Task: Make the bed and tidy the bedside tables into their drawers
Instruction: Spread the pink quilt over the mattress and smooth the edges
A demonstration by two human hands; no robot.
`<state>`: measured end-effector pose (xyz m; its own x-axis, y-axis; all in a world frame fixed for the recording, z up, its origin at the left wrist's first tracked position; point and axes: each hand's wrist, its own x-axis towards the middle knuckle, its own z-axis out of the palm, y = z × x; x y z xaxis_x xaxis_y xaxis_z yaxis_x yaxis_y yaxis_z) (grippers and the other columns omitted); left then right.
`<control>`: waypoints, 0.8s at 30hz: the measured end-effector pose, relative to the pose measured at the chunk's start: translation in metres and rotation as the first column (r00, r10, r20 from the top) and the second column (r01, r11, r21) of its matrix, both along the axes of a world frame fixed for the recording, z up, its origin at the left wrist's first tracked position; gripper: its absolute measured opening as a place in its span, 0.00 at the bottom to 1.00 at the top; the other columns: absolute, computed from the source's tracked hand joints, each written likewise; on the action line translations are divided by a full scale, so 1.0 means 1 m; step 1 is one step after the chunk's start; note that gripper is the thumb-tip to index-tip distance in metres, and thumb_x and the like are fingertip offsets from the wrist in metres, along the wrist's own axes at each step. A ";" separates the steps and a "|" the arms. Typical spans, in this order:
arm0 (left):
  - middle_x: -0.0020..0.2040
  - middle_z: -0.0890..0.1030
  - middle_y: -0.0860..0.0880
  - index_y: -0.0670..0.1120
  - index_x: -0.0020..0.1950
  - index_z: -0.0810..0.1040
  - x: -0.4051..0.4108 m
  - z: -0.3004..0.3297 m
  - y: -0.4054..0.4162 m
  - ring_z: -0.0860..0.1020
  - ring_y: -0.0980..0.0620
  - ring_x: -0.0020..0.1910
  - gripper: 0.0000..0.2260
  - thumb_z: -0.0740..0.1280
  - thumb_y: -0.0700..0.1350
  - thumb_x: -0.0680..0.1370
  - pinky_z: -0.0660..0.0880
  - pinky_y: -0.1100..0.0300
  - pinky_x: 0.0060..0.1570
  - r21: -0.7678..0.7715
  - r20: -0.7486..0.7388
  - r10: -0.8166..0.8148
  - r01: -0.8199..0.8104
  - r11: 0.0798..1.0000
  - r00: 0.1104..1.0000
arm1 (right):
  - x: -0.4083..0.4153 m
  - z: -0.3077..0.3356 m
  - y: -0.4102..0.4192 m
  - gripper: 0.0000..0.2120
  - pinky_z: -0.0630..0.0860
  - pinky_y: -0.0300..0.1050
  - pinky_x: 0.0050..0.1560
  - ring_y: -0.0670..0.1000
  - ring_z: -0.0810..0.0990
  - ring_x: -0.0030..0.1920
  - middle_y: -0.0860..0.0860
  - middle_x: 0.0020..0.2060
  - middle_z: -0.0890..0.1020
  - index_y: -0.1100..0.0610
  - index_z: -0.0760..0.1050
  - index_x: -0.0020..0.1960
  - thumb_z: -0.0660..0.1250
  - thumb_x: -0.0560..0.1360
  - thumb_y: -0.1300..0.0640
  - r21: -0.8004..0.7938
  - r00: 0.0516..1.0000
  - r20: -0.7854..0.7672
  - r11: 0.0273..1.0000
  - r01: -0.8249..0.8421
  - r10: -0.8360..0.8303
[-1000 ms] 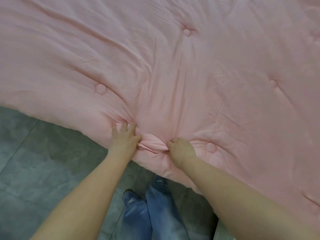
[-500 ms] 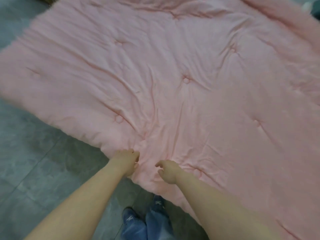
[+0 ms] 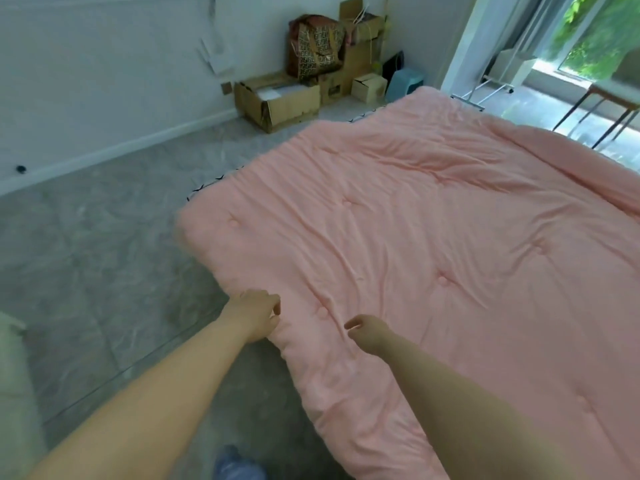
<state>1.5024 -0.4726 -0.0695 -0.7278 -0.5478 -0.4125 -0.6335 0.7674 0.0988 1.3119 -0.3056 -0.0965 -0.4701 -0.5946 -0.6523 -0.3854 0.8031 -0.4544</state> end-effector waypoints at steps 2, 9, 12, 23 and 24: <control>0.58 0.77 0.50 0.53 0.60 0.74 0.015 0.005 -0.025 0.73 0.47 0.60 0.13 0.58 0.52 0.78 0.68 0.52 0.62 -0.016 -0.019 0.016 -0.017 1.000 1.000 | 0.011 0.005 -0.026 0.16 0.72 0.44 0.65 0.55 0.75 0.64 0.54 0.65 0.76 0.51 0.78 0.62 0.60 0.77 0.57 0.009 0.999 -0.001 0.999 -0.033 0.033; 0.60 0.78 0.50 0.53 0.60 0.74 0.076 0.016 -0.138 0.74 0.49 0.61 0.13 0.58 0.52 0.78 0.65 0.53 0.63 -0.050 -0.060 -0.006 0.003 0.999 0.998 | 0.061 0.013 -0.132 0.18 0.69 0.46 0.67 0.56 0.71 0.67 0.55 0.68 0.72 0.52 0.75 0.65 0.58 0.78 0.60 0.036 0.999 -0.042 0.999 -0.017 0.018; 0.61 0.78 0.50 0.53 0.60 0.74 0.103 0.024 -0.187 0.75 0.48 0.61 0.13 0.59 0.52 0.78 0.67 0.53 0.62 -0.043 -0.100 -0.009 0.005 0.999 0.995 | 0.088 0.027 -0.187 0.17 0.70 0.48 0.68 0.57 0.71 0.68 0.55 0.68 0.72 0.53 0.73 0.67 0.58 0.79 0.59 0.027 0.997 -0.073 0.999 -0.036 0.038; 0.65 0.76 0.50 0.53 0.63 0.74 0.158 0.035 -0.327 0.73 0.47 0.65 0.15 0.61 0.52 0.77 0.66 0.54 0.64 -0.032 -0.128 0.053 -0.057 0.998 0.990 | 0.137 0.057 -0.342 0.21 0.72 0.47 0.62 0.57 0.73 0.65 0.56 0.68 0.72 0.54 0.68 0.71 0.59 0.79 0.59 -0.075 0.988 -0.138 0.994 -0.081 0.070; 0.65 0.76 0.50 0.54 0.63 0.74 0.158 0.034 -0.337 0.73 0.47 0.65 0.14 0.61 0.52 0.77 0.66 0.54 0.64 -0.027 -0.129 0.051 -0.055 0.998 0.990 | 0.137 0.057 -0.354 0.21 0.72 0.47 0.62 0.57 0.73 0.65 0.56 0.68 0.72 0.54 0.68 0.72 0.59 0.79 0.59 -0.079 0.989 -0.136 0.994 -0.073 0.062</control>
<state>1.6605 -0.8095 -0.0356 -0.7432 -0.5979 -0.3003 -0.6571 0.7369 0.1590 1.4490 -0.6597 -0.0399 -0.5066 -0.6774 -0.5334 -0.4987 0.7349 -0.4596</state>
